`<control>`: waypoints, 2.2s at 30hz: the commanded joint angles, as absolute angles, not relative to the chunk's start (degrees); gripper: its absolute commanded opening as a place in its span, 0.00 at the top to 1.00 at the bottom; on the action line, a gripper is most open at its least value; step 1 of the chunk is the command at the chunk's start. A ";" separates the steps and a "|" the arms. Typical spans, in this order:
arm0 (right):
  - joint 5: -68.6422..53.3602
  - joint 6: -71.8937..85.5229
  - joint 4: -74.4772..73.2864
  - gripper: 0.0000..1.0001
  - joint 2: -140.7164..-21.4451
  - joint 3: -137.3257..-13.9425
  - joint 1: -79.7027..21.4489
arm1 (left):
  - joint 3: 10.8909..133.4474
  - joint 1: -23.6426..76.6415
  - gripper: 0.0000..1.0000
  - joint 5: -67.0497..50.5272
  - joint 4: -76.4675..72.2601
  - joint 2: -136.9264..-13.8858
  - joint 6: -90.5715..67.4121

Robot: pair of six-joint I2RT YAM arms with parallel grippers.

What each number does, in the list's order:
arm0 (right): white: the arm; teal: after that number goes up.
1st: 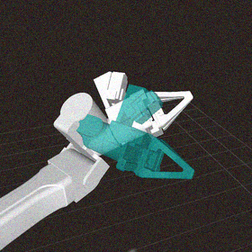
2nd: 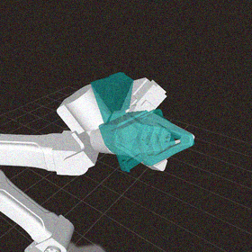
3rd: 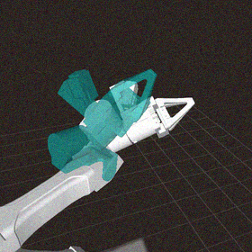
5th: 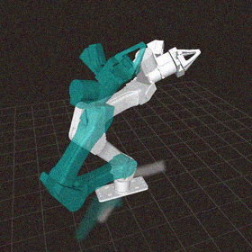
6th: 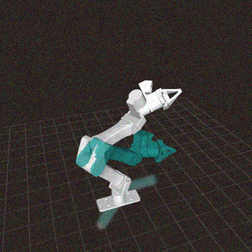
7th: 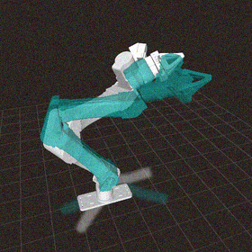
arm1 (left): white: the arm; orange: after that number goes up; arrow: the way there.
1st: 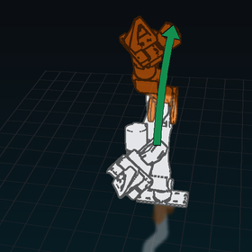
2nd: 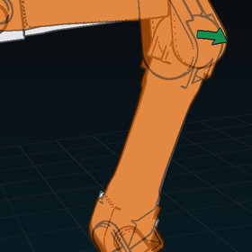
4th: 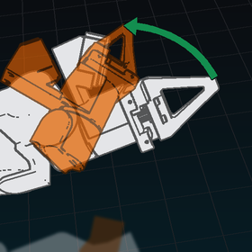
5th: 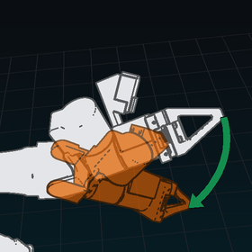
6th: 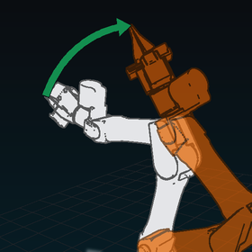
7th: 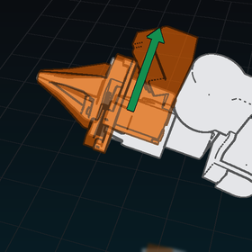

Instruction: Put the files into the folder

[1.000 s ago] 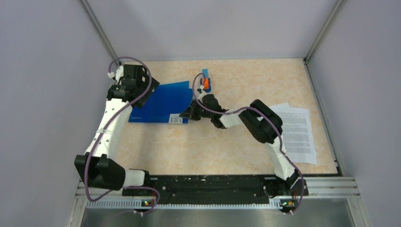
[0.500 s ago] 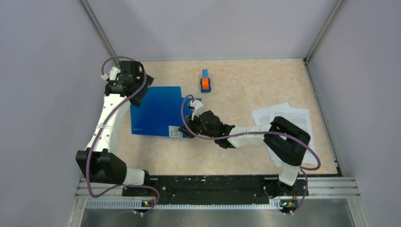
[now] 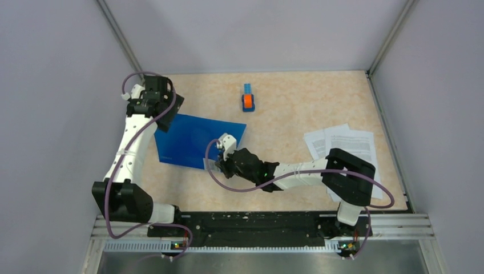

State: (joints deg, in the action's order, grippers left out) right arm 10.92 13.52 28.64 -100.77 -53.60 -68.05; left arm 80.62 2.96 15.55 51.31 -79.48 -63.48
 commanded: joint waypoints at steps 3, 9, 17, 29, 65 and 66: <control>17.54 7.94 28.66 1.00 -97.14 -52.59 -69.22 | 77.23 2.11 0.14 15.99 51.60 -76.38 -62.51; 17.67 7.55 28.62 1.00 -95.88 -52.17 -69.35 | 74.33 1.61 0.30 17.02 52.32 -73.03 -60.82; 12.79 8.92 24.74 0.68 -91.70 -51.69 -69.90 | 72.64 0.73 0.98 16.37 52.77 -70.45 -51.65; 6.34 14.34 10.05 0.11 -72.56 -49.12 -70.01 | 68.23 0.64 1.00 -5.49 46.97 -61.85 -29.18; 6.70 32.19 -16.76 0.14 -100.68 -70.18 -49.59 | 50.71 5.54 1.00 -16.32 28.52 -56.85 -41.41; 7.32 32.43 -17.05 0.14 -101.41 -70.60 -50.30 | 50.93 5.54 0.97 -15.14 30.34 -56.64 -40.03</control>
